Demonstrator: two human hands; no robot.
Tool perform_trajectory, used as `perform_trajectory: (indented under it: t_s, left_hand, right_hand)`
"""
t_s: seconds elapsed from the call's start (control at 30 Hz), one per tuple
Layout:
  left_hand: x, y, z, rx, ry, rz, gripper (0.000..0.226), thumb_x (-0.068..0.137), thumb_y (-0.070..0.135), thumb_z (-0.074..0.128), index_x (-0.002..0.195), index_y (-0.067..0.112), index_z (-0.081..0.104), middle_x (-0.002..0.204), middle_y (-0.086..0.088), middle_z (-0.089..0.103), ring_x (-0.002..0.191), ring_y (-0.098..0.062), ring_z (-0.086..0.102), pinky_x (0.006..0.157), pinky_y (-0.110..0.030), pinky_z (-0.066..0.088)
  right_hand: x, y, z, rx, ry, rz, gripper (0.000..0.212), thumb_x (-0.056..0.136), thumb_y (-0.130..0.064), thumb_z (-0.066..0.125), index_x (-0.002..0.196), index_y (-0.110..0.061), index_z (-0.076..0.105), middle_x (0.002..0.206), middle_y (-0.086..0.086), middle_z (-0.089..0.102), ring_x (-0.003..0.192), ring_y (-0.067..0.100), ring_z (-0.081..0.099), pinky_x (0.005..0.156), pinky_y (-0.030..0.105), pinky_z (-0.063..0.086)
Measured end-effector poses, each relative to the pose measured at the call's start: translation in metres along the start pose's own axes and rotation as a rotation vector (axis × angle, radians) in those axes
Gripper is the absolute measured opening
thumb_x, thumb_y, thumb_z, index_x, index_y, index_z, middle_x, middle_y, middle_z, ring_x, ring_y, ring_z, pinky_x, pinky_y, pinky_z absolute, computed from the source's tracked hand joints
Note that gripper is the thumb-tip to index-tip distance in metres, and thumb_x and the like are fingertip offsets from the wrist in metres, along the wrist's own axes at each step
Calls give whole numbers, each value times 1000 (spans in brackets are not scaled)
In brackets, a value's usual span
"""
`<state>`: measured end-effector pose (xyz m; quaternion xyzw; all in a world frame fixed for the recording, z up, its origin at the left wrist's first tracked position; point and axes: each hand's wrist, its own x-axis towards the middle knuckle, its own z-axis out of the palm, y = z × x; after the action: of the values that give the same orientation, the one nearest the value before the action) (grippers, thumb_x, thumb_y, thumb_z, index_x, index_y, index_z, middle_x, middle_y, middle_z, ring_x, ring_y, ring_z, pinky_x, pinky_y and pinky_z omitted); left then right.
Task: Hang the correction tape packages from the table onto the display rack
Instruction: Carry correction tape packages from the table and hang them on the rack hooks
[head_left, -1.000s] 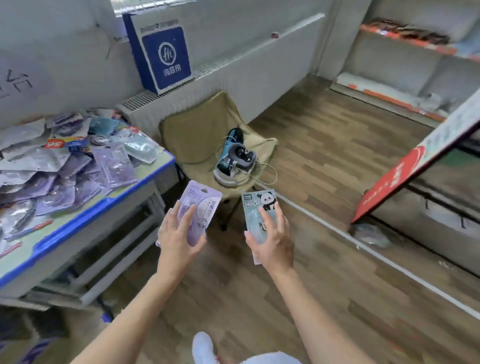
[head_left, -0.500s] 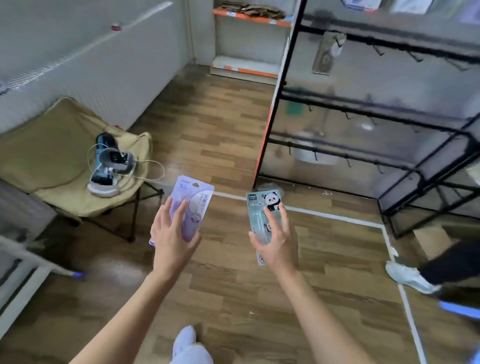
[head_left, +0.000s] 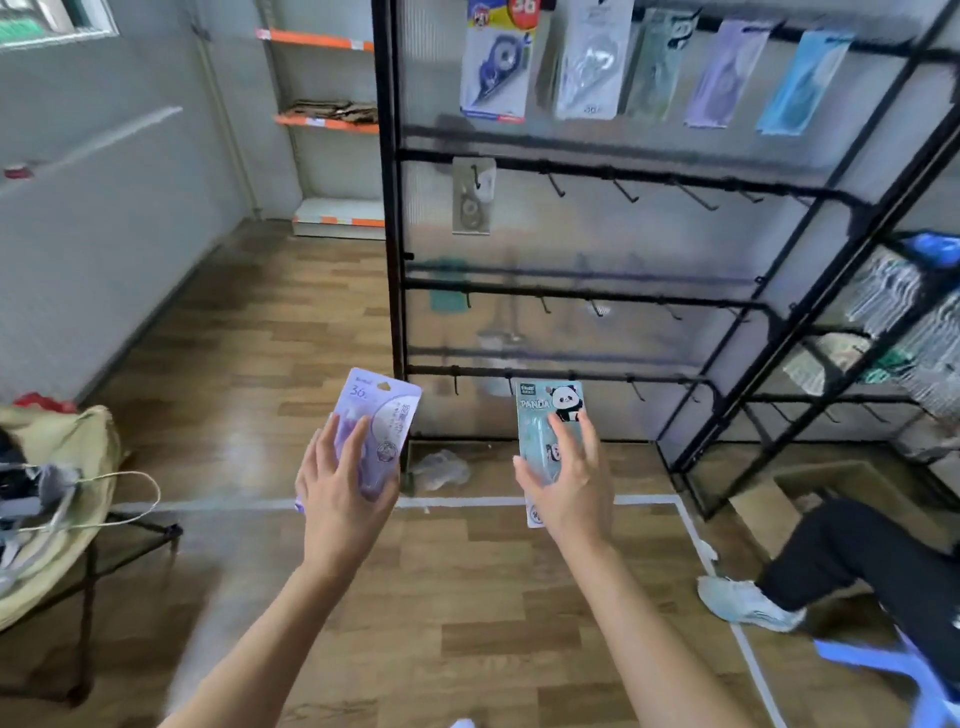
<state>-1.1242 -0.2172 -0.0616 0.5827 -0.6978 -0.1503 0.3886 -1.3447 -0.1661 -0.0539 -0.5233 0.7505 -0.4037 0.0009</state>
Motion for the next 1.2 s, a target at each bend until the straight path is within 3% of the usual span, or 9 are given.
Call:
perform_trajectory:
  t_s: [0.2,0.47,0.8,1.2]
  left_hand:
    - [88,60,62,-31,31,73,70,72,9,78,136,11,50,147,-17,35,135,-41,29,107,-53,25]
    - [172,131,137,-48,106,122,69,73,7,77,136,10,49,148,-15,35,137,-38,29,109,-50,23]
    - [255,214,250,-49,187,57,71,73,10,78,137,10,48,148,-17,34,136,-39,29,109,-52,23]
    - [363,299,278,-130,356,234,69,77,16,76,139,16,46,150,-12,31,139,-33,23,110,-49,19]
  right_hand:
    - [111,33,-12,-22,41,3,64,80,-35,73,137,-16,50,153,11,28,132,31,42,99,46,44]
    - [226,92,-15,-16,82,-87,63,80,-33,74,135,-11,52,149,17,33,130,36,41,100,48,42]
    - [380,165,-28,-6,117,-223,62,76,-32,78,129,-9,57,146,20,39,126,39,46,95,49,47]
    - [517,152,-49,102,315,-309,59,77,-27,77,128,-4,58,142,26,41,125,44,45,98,54,42]
